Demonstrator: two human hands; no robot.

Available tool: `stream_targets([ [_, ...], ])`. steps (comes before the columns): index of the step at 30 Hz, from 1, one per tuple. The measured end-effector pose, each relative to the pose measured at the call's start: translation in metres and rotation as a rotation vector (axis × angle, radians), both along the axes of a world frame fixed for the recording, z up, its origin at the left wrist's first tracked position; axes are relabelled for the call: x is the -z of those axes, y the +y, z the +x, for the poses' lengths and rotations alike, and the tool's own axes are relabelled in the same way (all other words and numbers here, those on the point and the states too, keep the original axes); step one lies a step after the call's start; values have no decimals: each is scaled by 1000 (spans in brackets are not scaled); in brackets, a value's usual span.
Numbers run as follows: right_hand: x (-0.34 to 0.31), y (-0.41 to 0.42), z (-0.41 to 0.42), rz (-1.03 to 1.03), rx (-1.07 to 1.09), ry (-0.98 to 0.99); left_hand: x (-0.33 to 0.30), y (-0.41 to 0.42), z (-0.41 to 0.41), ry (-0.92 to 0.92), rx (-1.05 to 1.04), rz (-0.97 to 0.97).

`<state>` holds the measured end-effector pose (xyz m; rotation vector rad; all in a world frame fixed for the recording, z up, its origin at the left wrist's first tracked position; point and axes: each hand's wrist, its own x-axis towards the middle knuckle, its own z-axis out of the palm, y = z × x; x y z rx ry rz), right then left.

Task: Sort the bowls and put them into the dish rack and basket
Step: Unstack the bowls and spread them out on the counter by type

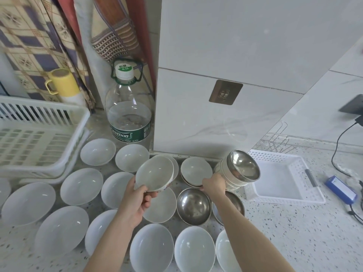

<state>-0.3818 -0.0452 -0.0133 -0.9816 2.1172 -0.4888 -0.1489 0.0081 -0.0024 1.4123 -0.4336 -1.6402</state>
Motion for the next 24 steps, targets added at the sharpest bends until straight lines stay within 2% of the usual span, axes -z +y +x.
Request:
stream_targets([
  [8,-10,7,1,-133,20,-21,-4,9,-2,-2,-6,-8],
  [14,-19,32,-2,-249,-3,-199,-4,20,-7,-1,-54,-21],
  [20,-23,67,-22,-261,-51,-363,-8,27,-19,-3,-71,-53],
  [24,-33,88,-48,-267,-52,-396,-13,35,-42,-30,-69,-82],
])
